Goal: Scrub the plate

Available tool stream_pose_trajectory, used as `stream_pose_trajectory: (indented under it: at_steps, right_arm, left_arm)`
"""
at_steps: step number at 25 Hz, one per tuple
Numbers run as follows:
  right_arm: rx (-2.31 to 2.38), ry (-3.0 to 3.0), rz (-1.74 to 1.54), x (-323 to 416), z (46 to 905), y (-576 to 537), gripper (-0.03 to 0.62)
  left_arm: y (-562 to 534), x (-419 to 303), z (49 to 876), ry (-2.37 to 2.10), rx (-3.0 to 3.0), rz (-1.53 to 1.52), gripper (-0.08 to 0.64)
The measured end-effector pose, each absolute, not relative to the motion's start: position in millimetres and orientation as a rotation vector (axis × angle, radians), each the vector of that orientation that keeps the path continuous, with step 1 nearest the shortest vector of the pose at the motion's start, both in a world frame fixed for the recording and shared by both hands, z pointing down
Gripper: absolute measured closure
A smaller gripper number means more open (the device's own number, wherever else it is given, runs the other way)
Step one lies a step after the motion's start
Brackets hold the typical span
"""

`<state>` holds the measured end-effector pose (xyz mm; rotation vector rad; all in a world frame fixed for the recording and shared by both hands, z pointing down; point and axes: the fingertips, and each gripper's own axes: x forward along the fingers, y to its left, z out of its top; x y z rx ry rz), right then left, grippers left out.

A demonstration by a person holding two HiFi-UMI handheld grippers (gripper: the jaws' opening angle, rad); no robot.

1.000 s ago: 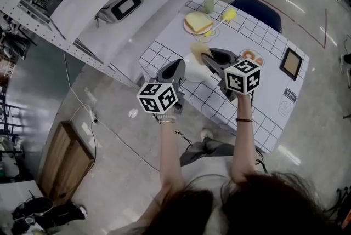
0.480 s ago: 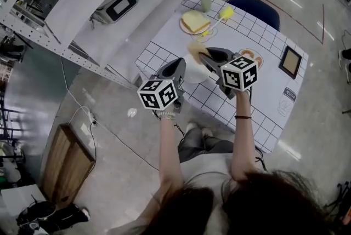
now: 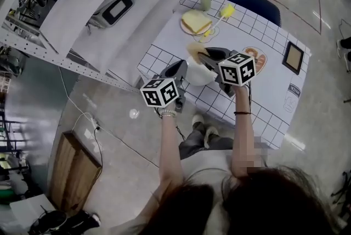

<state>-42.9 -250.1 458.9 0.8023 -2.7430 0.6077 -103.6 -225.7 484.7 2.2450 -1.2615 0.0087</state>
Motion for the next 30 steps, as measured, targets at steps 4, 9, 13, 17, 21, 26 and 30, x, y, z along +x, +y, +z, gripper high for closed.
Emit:
stream_pose_trajectory:
  at_steps: [4,9,13,17,21,26,30]
  right_arm:
    - [0.798,-2.688,0.629,-52.8,474.3,-252.9,0.512]
    - [0.812,-2.629,0.654,-57.5,491.5,-258.2,0.512]
    - [0.834,-2.577,0.664,-58.6,504.2,-262.3,0.512]
    - [0.856,-2.534,0.679,-60.2,515.1,-266.2,0.512]
    - [0.877,-2.517,0.719,-62.8,524.1,-267.7,0.512]
    - [0.877,-2.475,0.741,-66.3,540.5,-266.6,0.512]
    - [0.859,-2.450,0.774,-68.2,552.1,-265.5,0.512]
  left_arm:
    - [-227.9,-112.4,507.2,-1.210,2.194,0.042,0.549]
    - [-226.0,-116.6,540.5,-1.121,2.133,0.111,0.549]
    - [-224.6,-119.7,562.6,-1.046,2.081,0.130,0.549]
    - [-226.9,-118.1,575.9,-0.980,2.055,0.135,0.549]
    - [-228.9,-116.8,584.7,-0.940,2.044,0.151,0.549]
    - [-230.8,-119.1,590.8,-0.923,2.028,0.154,0.549]
    - [-228.4,-120.8,596.8,-0.919,2.000,0.156,0.549]
